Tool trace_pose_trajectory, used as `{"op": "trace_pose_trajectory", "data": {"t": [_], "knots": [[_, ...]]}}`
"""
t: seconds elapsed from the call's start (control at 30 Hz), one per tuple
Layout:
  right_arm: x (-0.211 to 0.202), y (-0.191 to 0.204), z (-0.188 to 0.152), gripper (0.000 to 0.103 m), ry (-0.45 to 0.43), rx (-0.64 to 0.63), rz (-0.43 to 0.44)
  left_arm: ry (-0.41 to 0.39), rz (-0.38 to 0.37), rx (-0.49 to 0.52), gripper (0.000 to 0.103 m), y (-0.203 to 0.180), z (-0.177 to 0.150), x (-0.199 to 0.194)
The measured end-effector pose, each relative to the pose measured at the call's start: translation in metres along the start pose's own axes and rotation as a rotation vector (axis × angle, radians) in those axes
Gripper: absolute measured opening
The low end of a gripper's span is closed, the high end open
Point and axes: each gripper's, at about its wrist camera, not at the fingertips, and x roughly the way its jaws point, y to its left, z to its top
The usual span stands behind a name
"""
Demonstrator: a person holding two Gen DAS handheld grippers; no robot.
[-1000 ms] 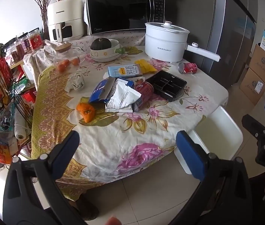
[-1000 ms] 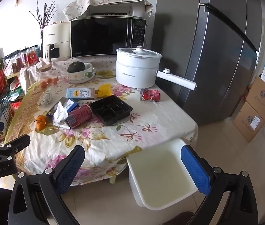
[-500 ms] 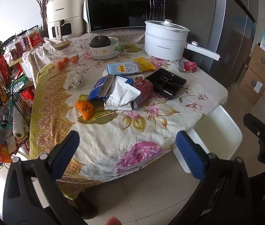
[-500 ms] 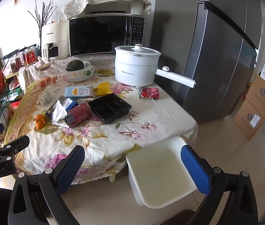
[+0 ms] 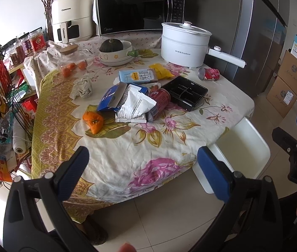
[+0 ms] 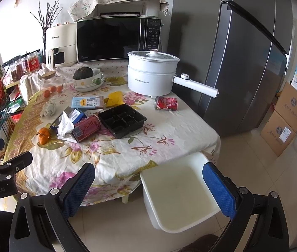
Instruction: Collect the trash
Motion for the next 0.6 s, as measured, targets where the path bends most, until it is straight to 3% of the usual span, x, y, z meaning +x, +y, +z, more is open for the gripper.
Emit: {"op": "trace_pose_trajectory", "data": {"t": [0.6], "knots": [[-0.0001, 0.0003, -0.0008, 0.103, 0.0, 0.0, -0.001, 0.004, -0.003, 0.0, 0.102, -0.0025, 0.0, 0.0007]]}}
